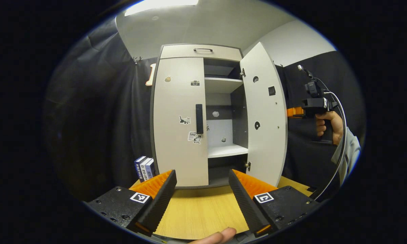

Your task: Open the right door of the double-door shoe cabinet with the right hand, and open the left door with the left hand.

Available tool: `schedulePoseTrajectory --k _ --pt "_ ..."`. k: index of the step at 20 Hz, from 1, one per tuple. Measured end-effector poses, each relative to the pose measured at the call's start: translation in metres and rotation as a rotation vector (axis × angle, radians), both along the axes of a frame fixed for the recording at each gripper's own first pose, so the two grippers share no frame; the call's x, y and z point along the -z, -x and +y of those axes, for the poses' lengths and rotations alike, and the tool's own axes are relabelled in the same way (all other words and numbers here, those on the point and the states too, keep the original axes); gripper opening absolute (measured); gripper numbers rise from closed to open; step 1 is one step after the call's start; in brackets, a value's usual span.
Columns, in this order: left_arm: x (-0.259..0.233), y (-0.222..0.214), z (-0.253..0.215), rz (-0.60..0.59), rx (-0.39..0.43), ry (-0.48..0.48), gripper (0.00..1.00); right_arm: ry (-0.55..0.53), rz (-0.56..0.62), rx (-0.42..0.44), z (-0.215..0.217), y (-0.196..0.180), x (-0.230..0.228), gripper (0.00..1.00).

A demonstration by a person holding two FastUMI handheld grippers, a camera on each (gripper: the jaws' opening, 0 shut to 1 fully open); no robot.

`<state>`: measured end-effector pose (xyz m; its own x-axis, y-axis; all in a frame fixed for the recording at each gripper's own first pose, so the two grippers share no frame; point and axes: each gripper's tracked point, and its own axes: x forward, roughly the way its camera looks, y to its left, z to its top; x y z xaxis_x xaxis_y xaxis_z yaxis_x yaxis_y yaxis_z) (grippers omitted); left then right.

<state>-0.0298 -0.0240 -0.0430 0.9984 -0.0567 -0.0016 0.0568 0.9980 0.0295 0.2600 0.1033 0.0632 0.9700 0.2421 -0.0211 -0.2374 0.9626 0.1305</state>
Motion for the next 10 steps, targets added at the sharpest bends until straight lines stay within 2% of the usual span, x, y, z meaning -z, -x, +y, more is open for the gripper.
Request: schedulePoseTrajectory --k 2,3,5,6,7,9,10 --pt "-0.006 -0.015 0.002 0.012 0.011 0.013 0.96 0.015 -0.019 0.018 -0.009 0.015 0.003 0.0" --pt "-0.011 -0.025 0.006 0.011 0.003 0.02 0.97 0.019 -0.028 0.046 -0.018 0.022 0.004 0.21" --pt "-0.025 -0.048 0.015 -0.011 -0.011 0.022 0.97 0.018 -0.06 0.078 -0.028 0.043 0.006 0.48" --pt "-0.031 -0.061 0.02 -0.024 -0.02 0.019 0.97 0.017 -0.08 0.09 -0.031 0.057 0.007 0.56" --pt "-0.034 -0.072 0.027 -0.022 -0.037 0.015 0.97 0.024 -0.097 0.107 -0.034 0.076 0.006 0.77" --pt "-0.042 -0.093 0.031 -0.026 -0.037 0.037 0.96 0.035 -0.111 0.106 -0.029 0.1 0.022 0.99" --pt "-0.047 -0.103 0.03 -0.03 -0.019 0.056 0.96 0.043 -0.107 0.11 -0.028 0.114 0.032 0.96"
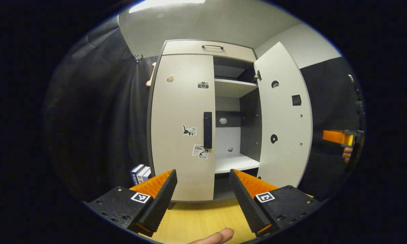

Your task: Open the right door of the double-door shoe cabinet with the right hand, and open the left door with the left hand.

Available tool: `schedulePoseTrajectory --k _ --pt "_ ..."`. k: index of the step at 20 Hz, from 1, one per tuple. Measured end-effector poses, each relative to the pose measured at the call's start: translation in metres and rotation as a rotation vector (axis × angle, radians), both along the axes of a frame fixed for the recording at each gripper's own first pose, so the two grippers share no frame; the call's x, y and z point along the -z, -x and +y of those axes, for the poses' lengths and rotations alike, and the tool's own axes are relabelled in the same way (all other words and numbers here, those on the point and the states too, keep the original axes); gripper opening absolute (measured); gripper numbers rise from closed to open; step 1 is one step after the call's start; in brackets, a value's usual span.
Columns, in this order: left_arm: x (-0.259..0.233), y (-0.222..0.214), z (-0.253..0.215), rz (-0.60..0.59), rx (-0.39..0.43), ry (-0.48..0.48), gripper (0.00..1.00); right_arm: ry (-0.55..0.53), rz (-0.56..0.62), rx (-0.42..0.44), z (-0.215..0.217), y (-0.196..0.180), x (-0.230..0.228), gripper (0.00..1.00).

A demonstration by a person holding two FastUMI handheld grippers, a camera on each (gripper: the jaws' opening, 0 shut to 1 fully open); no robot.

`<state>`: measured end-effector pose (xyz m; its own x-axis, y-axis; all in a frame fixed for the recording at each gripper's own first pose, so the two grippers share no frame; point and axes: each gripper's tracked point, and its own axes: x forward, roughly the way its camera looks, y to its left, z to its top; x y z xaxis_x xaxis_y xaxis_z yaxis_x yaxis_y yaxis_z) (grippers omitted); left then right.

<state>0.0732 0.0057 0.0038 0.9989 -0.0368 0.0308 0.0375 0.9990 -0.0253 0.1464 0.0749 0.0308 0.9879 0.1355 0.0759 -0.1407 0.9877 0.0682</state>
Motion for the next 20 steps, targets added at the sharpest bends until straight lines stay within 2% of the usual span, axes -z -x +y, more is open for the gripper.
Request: schedulePoseTrajectory --k 1,2,6,9,12,13,15,16,20 --pt "-0.005 -0.011 -0.003 -0.003 0.027 0.018 0.96 0.009 0.002 0.004 0.002 0.013 0.01 1.0" --pt "-0.013 -0.023 -0.004 -0.017 0.048 0.03 0.95 0.027 -0.006 -0.012 0.01 0.027 0.019 0.99" --pt "-0.038 -0.072 0.003 -0.043 0.045 0.033 0.95 0.043 -0.04 -0.088 0.04 0.069 0.049 1.0" --pt "-0.053 -0.117 0.005 -0.062 0.034 0.015 0.95 0.04 -0.043 -0.107 0.051 0.089 0.067 1.0" --pt "-0.051 -0.155 0.0 -0.039 0.029 -0.005 0.96 -0.001 -0.042 -0.083 0.046 0.1 0.078 1.0" --pt "-0.048 -0.167 0.003 -0.024 0.007 -0.01 0.95 -0.003 -0.042 -0.085 0.046 0.105 0.083 0.96" --pt "-0.045 -0.191 0.001 -0.016 0.0 -0.02 0.95 -0.027 -0.039 -0.069 0.04 0.11 0.092 0.99" --pt "-0.047 -0.199 0.002 -0.021 -0.007 -0.029 0.95 -0.04 -0.034 -0.063 0.035 0.112 0.097 0.96" --pt "-0.046 -0.225 0.005 0.001 -0.022 -0.028 0.91 -0.108 -0.013 -0.04 0.016 0.115 0.112 1.0"
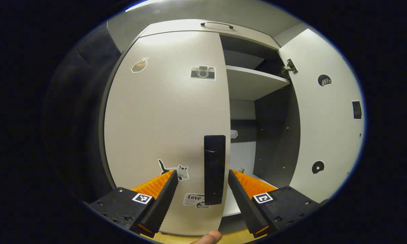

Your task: Open the right door of the double-door shoe cabinet with the right hand, and open the left door with the left hand.

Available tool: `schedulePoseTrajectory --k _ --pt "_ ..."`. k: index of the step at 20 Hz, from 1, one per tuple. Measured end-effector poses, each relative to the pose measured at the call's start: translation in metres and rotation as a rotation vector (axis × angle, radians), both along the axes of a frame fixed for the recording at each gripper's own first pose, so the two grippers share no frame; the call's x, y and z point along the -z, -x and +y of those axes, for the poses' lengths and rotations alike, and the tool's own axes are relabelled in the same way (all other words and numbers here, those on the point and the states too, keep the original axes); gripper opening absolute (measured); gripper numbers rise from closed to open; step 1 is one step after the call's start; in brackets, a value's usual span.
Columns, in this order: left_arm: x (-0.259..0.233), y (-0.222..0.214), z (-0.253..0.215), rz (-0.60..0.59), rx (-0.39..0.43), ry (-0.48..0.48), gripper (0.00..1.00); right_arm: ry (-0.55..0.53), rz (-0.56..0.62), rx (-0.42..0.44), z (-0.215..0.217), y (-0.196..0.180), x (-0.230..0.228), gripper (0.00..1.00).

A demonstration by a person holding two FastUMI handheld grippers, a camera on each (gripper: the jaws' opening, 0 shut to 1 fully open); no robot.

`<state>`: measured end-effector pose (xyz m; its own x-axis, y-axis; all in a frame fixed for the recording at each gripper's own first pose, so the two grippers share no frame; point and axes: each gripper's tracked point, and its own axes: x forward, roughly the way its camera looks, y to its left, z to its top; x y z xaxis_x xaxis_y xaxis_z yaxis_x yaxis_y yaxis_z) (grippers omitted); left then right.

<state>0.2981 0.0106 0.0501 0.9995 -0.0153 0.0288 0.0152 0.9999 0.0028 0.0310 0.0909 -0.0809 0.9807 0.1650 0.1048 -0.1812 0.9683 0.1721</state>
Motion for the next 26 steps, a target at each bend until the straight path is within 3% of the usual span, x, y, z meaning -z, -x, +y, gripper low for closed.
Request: schedulePoseTrajectory --k 2,4,5,7,9,12,16,17,20,26 --pt "-0.005 -0.012 -0.001 -0.011 0.011 -0.022 0.89 -0.018 0.005 0.019 -0.011 -0.001 0.004 0.99" --pt "-0.003 -0.017 -0.01 0.022 0.061 -0.001 0.75 0.002 0.007 0.021 -0.016 0.002 0.008 0.96" --pt "-0.003 -0.019 -0.014 0.033 0.073 0.02 0.55 0.018 0.004 0.03 -0.02 0.004 0.009 0.99" --pt "-0.003 -0.018 -0.015 0.048 0.067 0.026 0.37 0.028 -0.001 0.068 -0.036 0.005 0.009 1.0" --pt "-0.001 -0.019 -0.012 0.062 0.052 -0.016 0.34 0.02 -0.004 0.078 -0.04 0.011 0.009 1.0" --pt "0.002 -0.018 -0.013 0.081 0.047 0.021 0.28 0.011 0.005 0.055 -0.033 0.021 0.013 0.99" --pt "0.002 -0.009 -0.012 0.087 0.035 -0.002 0.26 0.067 0.01 0.081 -0.033 0.033 0.014 0.99" --pt "0.001 -0.004 -0.012 0.088 0.04 -0.006 0.25 0.073 0.01 0.079 -0.031 0.037 0.014 0.96" --pt "0.002 0.012 -0.01 0.102 0.041 -0.007 0.23 0.053 0.01 0.055 -0.021 0.048 0.012 1.0" --pt "0.001 0.054 0.0 0.118 0.01 -0.035 0.23 0.041 0.026 0.048 -0.017 0.053 0.009 0.96"
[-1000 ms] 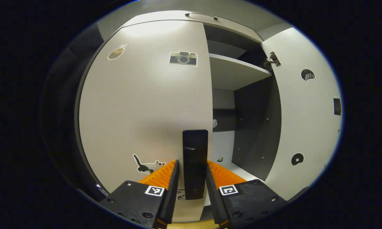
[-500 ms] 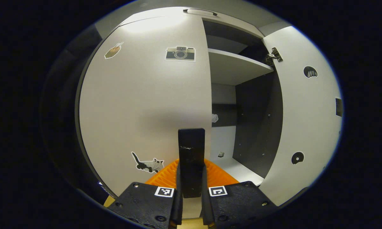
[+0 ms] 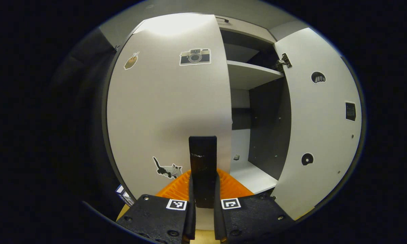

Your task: Open the right door of the double-door shoe cabinet with the right hand, and open the left door with the left hand.

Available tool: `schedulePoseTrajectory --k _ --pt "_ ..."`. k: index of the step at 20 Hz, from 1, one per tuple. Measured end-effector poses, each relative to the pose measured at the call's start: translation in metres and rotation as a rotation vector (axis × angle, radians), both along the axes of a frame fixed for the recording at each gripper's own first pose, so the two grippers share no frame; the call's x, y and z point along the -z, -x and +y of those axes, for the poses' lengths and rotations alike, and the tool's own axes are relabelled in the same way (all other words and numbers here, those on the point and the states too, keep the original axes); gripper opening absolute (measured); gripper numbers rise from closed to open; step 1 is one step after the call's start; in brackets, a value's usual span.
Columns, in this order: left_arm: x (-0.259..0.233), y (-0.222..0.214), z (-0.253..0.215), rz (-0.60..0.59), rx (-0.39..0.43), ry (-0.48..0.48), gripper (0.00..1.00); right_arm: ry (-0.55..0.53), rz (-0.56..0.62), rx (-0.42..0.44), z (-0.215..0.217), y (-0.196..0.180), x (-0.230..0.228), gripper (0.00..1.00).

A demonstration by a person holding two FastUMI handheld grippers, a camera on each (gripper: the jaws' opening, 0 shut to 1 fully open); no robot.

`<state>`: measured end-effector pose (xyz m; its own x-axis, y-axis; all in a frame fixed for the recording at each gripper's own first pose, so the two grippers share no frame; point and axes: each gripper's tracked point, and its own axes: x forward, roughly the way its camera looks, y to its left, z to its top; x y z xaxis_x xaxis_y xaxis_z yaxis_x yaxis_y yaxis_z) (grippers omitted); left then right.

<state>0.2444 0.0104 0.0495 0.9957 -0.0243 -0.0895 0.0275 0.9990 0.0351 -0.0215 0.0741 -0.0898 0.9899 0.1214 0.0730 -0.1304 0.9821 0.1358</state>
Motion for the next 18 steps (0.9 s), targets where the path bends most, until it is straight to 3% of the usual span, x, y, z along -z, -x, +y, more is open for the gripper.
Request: schedulePoseTrajectory --k 6,9,10,18 --pt "-0.002 0.044 0.02 -0.003 -0.012 0.0 0.22 0.016 0.029 0.016 -0.001 0.003 0.005 0.99" --pt "-0.003 0.062 0.032 -0.004 -0.011 -0.001 0.22 0.001 0.04 -0.021 0.01 0.009 0.008 0.96" --pt "-0.004 0.069 0.037 -0.001 -0.01 0.004 0.22 0.0 0.037 -0.025 0.017 0.018 0.01 0.99" --pt "-0.008 0.11 0.079 -0.031 -0.043 -0.001 0.2 0.027 0.012 -0.058 0.045 0.038 0.002 0.99"
